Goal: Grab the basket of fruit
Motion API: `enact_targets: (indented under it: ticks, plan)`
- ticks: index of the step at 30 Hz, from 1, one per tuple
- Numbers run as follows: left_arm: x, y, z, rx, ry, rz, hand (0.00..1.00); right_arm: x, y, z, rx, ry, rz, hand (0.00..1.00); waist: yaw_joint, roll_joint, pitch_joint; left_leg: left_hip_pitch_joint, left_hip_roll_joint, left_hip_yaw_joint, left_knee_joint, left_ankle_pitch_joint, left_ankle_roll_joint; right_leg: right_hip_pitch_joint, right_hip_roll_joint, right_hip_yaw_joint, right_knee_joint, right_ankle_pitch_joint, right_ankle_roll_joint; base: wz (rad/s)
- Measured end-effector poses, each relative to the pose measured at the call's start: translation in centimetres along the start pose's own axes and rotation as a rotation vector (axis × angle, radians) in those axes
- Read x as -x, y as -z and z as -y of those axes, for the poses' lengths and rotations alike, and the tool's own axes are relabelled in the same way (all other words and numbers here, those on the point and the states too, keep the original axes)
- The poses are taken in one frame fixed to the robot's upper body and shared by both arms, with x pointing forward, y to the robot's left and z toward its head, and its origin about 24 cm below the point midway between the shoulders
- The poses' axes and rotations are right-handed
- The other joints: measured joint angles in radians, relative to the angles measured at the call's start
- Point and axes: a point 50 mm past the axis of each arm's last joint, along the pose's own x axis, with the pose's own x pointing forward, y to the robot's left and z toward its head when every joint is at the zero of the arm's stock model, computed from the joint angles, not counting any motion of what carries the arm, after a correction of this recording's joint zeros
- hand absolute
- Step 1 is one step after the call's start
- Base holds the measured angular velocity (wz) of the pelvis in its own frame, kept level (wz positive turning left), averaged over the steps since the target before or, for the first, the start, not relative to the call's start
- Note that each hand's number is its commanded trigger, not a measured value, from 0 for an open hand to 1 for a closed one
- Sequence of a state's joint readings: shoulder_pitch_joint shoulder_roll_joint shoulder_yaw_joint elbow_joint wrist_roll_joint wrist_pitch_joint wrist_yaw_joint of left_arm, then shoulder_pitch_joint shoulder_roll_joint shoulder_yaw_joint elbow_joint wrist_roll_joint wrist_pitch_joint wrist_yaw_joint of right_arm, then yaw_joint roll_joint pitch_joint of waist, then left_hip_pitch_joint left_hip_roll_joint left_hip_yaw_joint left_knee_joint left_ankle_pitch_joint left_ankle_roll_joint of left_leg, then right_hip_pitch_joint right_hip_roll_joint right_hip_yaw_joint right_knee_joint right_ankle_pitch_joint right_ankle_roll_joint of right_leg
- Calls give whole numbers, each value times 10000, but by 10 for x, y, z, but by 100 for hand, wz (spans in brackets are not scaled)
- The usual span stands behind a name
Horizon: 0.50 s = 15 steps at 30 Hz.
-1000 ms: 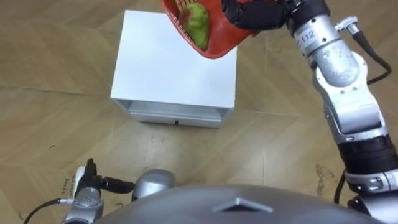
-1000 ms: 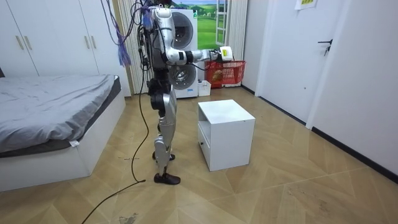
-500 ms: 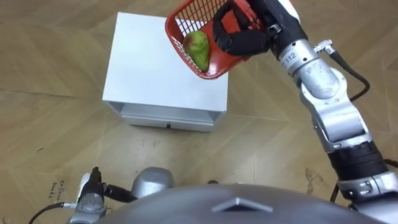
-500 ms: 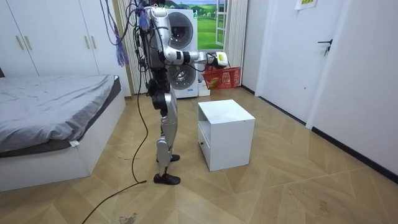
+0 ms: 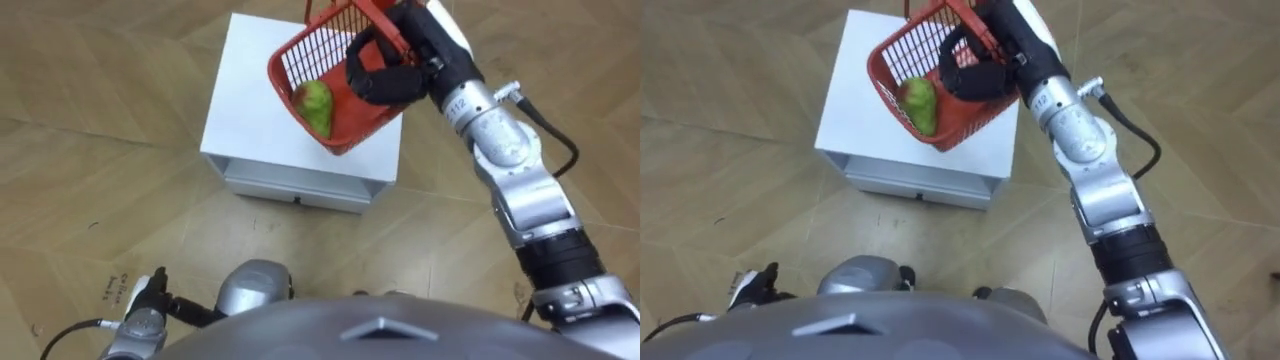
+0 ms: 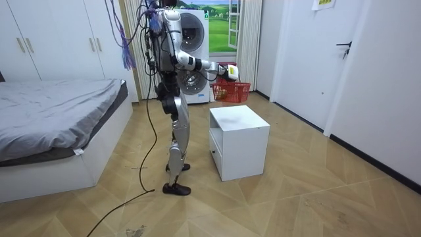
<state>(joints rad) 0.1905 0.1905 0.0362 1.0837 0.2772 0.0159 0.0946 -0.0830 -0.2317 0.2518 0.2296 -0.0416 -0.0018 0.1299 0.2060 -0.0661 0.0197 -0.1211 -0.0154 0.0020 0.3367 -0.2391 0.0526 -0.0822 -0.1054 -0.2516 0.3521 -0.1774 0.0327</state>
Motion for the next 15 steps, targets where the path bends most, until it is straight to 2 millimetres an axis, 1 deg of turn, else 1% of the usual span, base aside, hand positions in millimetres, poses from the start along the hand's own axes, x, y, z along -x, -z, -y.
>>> enact_targets:
  ticks: [1, 2, 5, 6, 7, 8, 9, 10, 12, 15]
  plan:
    - [0, 0, -1, 1, -13, 9, 0, 0, 5, -1, -7, -18, -237, 100, 86, -16, -6, -70, 3, 75, 92, -66, 66, -205, -58, 26, 281, 0, 1, -16]
    - [-1, -3, -2, -1, -11, 66, 0, 0, 5, -1, 14, 19, -263, 100, 143, -56, -16, -171, -42, 125, 126, -90, 116, -411, -154, -13, 490, 2, 4, -13]
    - [-3, -10, -6, -29, 49, 269, 0, -3, 5, 1, 15, 159, -300, 100, 157, -38, -2, -445, -163, 22, 458, -195, 299, -626, -303, -16, 785, 10, 18, 10]
    - [-3, -11, -7, -111, 45, 302, 0, -5, 6, 1, -17, 173, -335, 100, 164, -32, 1, -471, -186, -56, 500, -208, 322, -630, -313, -12, 793, 24, 41, 19]
    - [-3, -11, -8, -267, 37, 367, 0, -8, 7, 3, -55, 199, -432, 100, 177, 16, 33, -527, -206, -141, 639, -252, 390, -580, -307, -14, 752, 59, 98, 28]
    - [-3, -12, -9, -275, 2, 414, 0, -11, 9, 6, -174, 303, -567, 100, 148, 78, 68, -625, -297, -331, 759, -272, 423, -535, -313, -10, 631, 59, 111, 33]
    - [-3, -13, -9, -274, -26, 451, 0, -12, 11, 7, -225, 393, -630, 100, 151, 64, 61, -689, -333, -406, 784, -266, 440, -536, -322, -10, 545, 53, 130, 38]
    - [-3, -15, -10, -292, -66, 498, 0, -14, 11, 9, -233, 510, -690, 100, 186, 14, 36, -859, -380, -523, 827, -245, 480, -558, -317, -18, 359, 101, 212, 33]
    - [-3, -14, -10, -302, -81, 469, 0, -15, 11, 10, -242, 565, -724, 100, 223, 15, 36, -1053, -478, -673, 886, -219, 524, -544, -314, 22, 42, 102, 271, 26]
    - [-1, -3, -9, -310, -59, 195, 0, -18, 17, 12, -206, 642, -945, 100, 247, 66, 68, -1161, -551, -826, 896, -205, 539, -366, -302, -61, -409, 146, 361, 18]
